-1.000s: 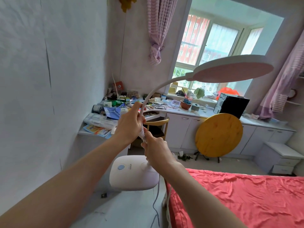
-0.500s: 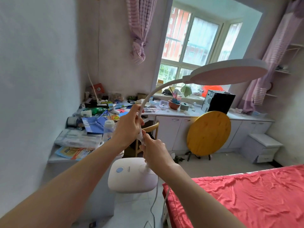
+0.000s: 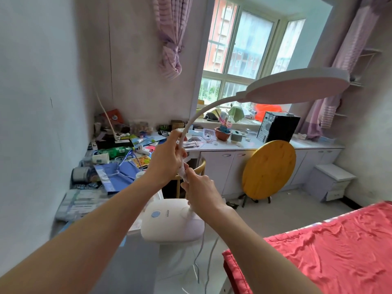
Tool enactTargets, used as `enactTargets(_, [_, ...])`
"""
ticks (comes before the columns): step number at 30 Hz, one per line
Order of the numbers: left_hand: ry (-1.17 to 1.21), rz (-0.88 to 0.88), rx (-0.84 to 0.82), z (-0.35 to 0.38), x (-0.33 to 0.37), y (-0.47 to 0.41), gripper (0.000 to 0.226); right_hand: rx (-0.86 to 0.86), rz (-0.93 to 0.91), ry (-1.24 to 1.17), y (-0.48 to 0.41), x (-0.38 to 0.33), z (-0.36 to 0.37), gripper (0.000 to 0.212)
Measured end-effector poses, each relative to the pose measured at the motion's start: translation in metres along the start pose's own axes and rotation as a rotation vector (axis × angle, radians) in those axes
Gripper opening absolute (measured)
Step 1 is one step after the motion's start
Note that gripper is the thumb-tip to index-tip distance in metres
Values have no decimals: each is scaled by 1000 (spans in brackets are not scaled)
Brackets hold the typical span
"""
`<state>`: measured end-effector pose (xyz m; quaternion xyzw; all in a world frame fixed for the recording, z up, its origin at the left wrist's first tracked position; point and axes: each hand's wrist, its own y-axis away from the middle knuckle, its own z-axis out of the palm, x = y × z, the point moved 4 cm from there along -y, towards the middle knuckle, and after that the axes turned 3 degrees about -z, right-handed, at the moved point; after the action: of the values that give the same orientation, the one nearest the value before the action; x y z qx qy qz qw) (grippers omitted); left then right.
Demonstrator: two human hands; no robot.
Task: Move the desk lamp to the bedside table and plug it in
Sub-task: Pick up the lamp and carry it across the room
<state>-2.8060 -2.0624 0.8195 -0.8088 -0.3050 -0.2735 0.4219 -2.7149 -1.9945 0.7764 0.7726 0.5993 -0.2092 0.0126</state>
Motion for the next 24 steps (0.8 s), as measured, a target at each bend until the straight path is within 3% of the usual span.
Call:
enactTargets(6, [20, -25, -1, 0, -42, -35, 26, -44, -40, 42, -50, -2, 23, 63])
enactTargets(8, [14, -30, 16, 2, -55, -49, 24, -54, -110, 141, -68, -3, 29, 55])
enactTargets(12, [7, -59, 36, 6, -79, -82, 22, 13, -107, 28, -107, 5, 31, 34])
enactTargets(18, [50, -61, 27, 25, -98, -138, 20, -42, -139, 155, -176, 32, 42, 54])
enactTargets(24, [53, -79, 35, 63, -118, -195, 21, -30, -143, 166, -232, 71, 41, 43])
